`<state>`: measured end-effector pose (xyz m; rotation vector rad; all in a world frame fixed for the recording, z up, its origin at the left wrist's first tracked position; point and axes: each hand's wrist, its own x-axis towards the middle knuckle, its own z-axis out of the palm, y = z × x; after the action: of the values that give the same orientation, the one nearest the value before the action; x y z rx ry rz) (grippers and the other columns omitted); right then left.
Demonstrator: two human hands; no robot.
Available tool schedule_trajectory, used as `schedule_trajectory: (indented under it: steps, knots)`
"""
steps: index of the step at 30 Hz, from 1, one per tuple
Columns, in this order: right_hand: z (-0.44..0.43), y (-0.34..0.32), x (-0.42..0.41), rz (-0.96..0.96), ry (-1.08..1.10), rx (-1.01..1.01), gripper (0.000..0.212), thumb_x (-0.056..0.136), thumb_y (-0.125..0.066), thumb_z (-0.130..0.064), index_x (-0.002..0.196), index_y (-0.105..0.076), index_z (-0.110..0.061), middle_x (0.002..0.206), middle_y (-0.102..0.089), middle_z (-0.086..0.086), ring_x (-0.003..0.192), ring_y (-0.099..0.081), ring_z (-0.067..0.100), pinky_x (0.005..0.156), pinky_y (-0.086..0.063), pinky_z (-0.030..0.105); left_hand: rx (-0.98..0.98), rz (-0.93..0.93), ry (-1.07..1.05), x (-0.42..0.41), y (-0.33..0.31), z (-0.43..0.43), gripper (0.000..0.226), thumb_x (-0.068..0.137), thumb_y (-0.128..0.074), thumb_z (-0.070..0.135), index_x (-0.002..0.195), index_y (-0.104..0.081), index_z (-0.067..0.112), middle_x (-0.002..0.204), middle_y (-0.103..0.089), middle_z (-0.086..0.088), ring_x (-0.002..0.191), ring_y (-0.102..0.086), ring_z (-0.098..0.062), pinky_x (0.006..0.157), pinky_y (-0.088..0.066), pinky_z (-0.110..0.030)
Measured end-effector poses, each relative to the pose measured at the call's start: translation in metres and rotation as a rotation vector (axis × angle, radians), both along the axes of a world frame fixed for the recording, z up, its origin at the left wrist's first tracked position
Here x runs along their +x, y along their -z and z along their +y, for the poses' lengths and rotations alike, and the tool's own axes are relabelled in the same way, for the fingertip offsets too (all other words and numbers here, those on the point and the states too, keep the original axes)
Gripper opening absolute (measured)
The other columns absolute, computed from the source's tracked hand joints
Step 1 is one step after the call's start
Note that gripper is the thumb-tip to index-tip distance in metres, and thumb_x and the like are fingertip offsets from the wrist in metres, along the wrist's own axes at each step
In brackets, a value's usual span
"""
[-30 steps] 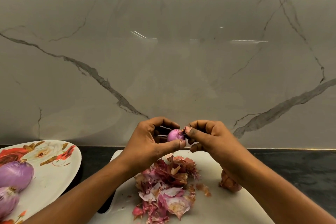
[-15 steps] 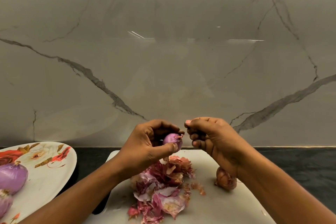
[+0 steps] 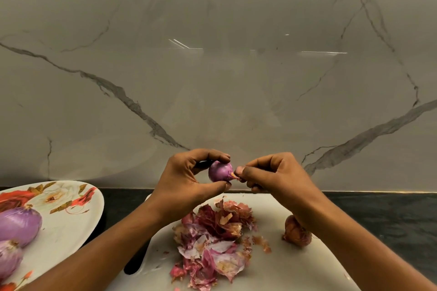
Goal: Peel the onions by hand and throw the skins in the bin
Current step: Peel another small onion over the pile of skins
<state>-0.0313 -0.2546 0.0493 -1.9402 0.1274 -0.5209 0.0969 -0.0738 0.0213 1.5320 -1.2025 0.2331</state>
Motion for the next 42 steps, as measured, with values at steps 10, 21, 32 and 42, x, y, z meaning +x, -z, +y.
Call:
schedule_trajectory:
  steps: [10,21,32,42]
  knots:
    - [0.003,0.012,0.001,-0.098,0.075,-0.460,0.006,0.096,-0.075,-0.029,0.097,-0.081,-0.029,0.082,-0.074,-0.015,0.081,-0.069,0.002,0.071,-0.059,0.024,0.039,-0.138,-0.068,-0.001,0.000,0.002,0.041,0.076,-0.094,0.015,0.115,-0.080,0.017,0.115,-0.078,0.009,0.112,-0.073,-0.009,0.097,-0.060,-0.030]
    - [-0.002,0.009,0.006,-0.053,-0.034,0.014,0.016,0.100,-0.068,-0.016,0.092,-0.082,-0.018,0.083,-0.075,0.001,0.078,-0.066,0.010,0.078,-0.056,0.028,0.009,-0.037,0.034,-0.006,-0.002,-0.002,0.031,0.085,-0.086,0.010,0.115,-0.080,0.016,0.113,-0.078,0.008,0.113,-0.073,-0.018,0.094,-0.061,-0.029]
    - [-0.002,0.002,0.002,-0.129,0.045,0.115,0.006,0.092,-0.078,-0.012,0.088,-0.081,-0.009,0.082,-0.079,0.008,0.081,-0.077,0.021,0.074,-0.062,0.025,-0.133,0.279,0.085,0.000,-0.001,-0.002,0.040,0.074,-0.086,0.011,0.113,-0.077,0.008,0.113,-0.079,-0.006,0.109,-0.076,-0.022,0.094,-0.062,-0.036]
    - [-0.003,0.007,0.003,-0.120,0.075,-0.085,0.008,0.087,-0.083,-0.013,0.092,-0.082,-0.020,0.084,-0.080,-0.002,0.080,-0.077,0.014,0.079,-0.065,0.033,-0.026,0.163,-0.033,0.000,0.000,-0.002,0.046,0.073,-0.094,0.018,0.114,-0.074,0.019,0.111,-0.079,0.005,0.109,-0.075,-0.019,0.093,-0.063,-0.041]
